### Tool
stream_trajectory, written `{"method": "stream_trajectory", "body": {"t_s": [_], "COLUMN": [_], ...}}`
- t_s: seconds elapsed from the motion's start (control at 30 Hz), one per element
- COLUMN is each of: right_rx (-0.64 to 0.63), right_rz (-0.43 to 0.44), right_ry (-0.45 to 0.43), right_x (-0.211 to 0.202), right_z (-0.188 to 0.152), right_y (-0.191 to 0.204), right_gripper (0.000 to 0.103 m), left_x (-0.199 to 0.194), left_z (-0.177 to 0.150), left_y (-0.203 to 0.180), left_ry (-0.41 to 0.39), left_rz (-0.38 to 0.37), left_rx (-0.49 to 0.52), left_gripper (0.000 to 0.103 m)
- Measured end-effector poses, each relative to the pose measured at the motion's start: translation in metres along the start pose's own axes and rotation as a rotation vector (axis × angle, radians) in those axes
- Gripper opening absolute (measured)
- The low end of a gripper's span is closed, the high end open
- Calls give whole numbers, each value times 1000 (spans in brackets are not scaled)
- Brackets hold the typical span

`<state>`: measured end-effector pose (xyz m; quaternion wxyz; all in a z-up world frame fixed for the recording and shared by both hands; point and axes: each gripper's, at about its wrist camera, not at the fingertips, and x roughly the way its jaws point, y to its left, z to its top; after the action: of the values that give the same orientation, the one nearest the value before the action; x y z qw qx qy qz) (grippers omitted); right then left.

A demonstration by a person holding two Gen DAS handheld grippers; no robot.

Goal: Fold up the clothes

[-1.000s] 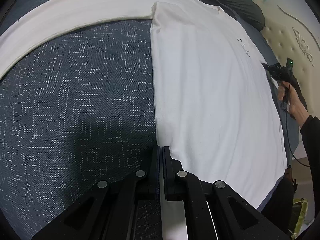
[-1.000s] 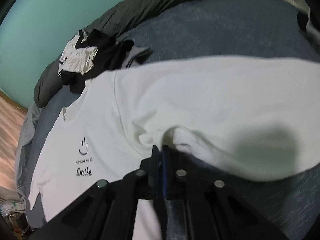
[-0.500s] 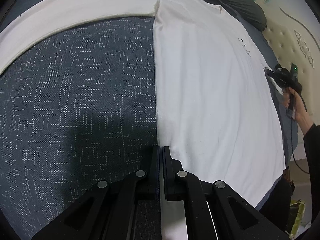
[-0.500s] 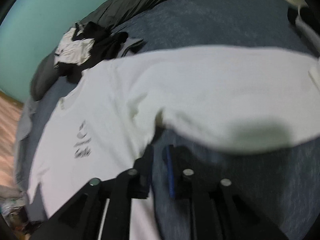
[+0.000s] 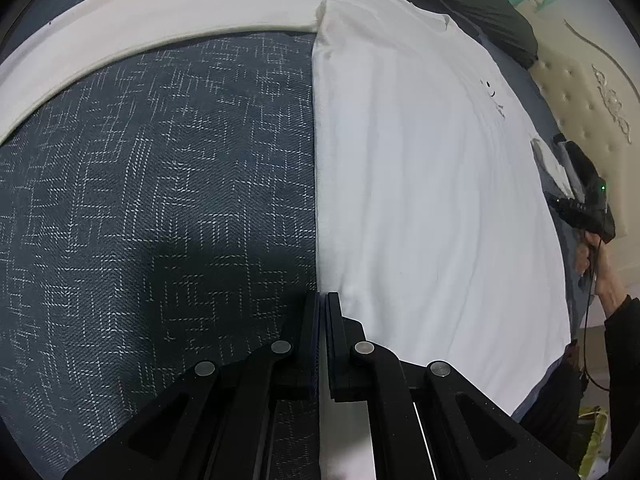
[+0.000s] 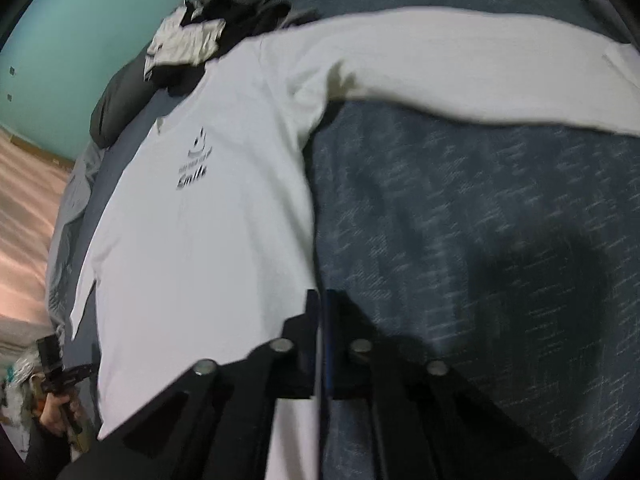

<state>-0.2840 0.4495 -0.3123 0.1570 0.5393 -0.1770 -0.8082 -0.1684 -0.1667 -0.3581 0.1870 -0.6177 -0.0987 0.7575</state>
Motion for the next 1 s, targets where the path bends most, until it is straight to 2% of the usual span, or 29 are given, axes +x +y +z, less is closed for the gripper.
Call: {"method": "stream_trajectory", "body": {"t_s": [0.1, 0.17, 0.27, 0.33, 0.37, 0.4, 0.5, 0.53, 0.57, 0.6, 0.77, 1.0], "right_rx": [33, 36, 54, 42, 31, 25, 27, 30, 36, 41, 1, -108], "right_rz": [-10, 6, 77, 74, 65, 60, 62, 62, 61, 60, 38, -99], "right_ry": [-50, -39, 16, 46, 57, 63, 57, 53, 47, 41, 0, 24], "right_x": [-8, -8, -3, 1, 2, 3, 5, 5, 5, 4, -5, 2], "right_z": [5, 6, 2, -6, -10, -14, -23, -25, -25, -26, -22, -23], "right_y": [-8, -9, -7, -3, 0, 1, 3, 2, 1, 1, 4, 16], "right_gripper": [0, 0, 2, 10, 24, 27, 25, 19, 6, 2, 1, 0], "left_x": [-1, -1, -1, -1, -2, -2, -6, 0, 2, 2, 1, 0], "left_z": [0, 0, 0, 0, 0, 0, -4, -3, -2, -2, -3, -4], "left_y": [0, -1, -2, -2, -2, -2, 0, 2, 2, 2, 2, 1], "left_ry": [2, 4, 5, 3, 2, 2, 2, 2, 3, 3, 4, 7], "left_rz": [4, 5, 7, 7, 7, 6, 3, 4, 5, 6, 6, 12], "left_rx": [4, 4, 6, 6, 5, 4, 4, 4, 5, 6, 6, 9], "left_gripper": [2, 2, 2, 2, 2, 2, 2, 2, 2, 2, 2, 2]}}
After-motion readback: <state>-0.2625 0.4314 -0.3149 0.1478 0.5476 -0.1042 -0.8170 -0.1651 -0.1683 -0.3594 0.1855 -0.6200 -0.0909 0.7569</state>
